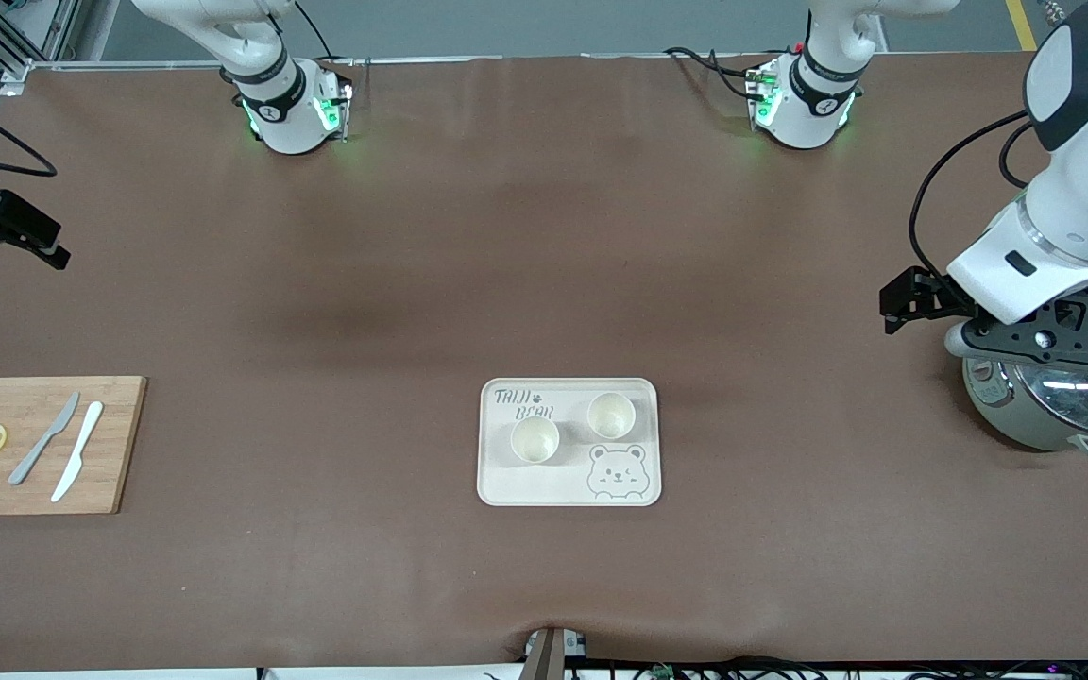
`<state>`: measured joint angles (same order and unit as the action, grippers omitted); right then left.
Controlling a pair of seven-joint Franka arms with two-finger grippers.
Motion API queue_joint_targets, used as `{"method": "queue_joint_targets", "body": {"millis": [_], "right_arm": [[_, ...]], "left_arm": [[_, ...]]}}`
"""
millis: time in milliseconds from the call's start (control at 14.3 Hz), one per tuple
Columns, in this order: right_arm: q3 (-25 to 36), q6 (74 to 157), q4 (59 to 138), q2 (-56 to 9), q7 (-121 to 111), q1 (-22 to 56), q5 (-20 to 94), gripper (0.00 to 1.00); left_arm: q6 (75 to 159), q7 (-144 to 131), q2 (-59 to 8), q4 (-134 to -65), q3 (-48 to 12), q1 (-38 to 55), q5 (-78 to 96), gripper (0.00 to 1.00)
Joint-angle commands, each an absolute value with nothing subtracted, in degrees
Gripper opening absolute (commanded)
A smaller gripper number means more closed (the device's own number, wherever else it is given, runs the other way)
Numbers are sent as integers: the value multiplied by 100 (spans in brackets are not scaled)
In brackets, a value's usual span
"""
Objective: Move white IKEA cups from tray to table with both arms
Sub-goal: 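Reach the left gripper down to the cup on the white tray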
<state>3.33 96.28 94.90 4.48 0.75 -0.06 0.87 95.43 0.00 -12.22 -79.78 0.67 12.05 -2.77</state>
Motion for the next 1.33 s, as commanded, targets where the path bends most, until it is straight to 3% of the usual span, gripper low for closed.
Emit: {"method": "queue_joint_targets", "body": {"millis": [0,558,767,1256], "right_arm": [[272,9580,9308,378,132,-97,9,100],[272,9580,9290,378,132,-97,9,100],[272,9589,9290,369,132,-105,17,100],[272,9598,9202,325,132,-105,53,100]], "left_arm": [[9693,44,-1187,-7971,53,1222,-369,100],[9773,-52,-1380,-7989,62,1212,-133,100],[9896,-323,-1773,-7893,53,1301,-123,100],[11617,-1668,-3004,-7884,-9,1765,-8,100]]}}
